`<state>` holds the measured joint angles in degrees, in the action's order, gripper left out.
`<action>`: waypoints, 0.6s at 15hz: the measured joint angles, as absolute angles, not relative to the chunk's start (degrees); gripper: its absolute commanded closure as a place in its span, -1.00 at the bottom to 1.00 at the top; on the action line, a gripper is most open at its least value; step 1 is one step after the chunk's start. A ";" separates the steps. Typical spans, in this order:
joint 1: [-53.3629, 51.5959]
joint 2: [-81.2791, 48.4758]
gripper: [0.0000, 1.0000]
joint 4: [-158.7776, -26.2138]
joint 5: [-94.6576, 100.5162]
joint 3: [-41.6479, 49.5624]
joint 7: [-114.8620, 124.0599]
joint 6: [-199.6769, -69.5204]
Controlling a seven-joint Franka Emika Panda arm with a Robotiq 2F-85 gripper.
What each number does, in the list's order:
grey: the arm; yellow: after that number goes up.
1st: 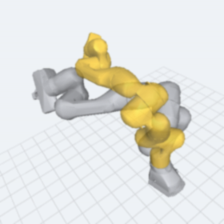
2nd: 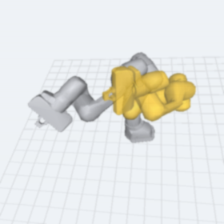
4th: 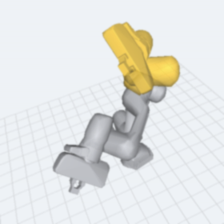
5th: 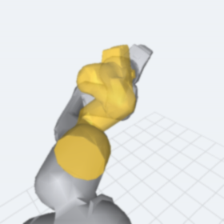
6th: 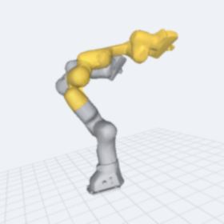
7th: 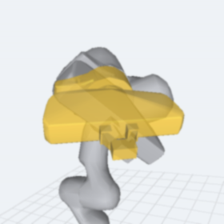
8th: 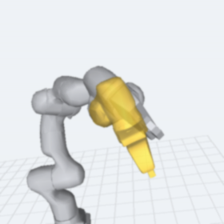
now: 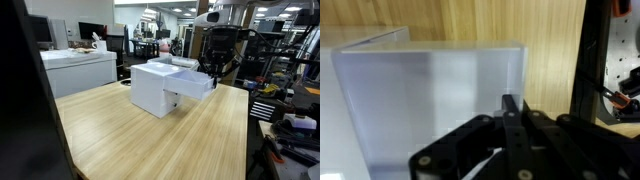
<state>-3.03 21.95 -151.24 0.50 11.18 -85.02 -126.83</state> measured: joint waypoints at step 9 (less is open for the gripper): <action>-2.91 20.14 0.98 -151.85 0.64 11.63 -87.78 -132.46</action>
<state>-2.91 20.14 -151.85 0.64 11.63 -87.78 -132.46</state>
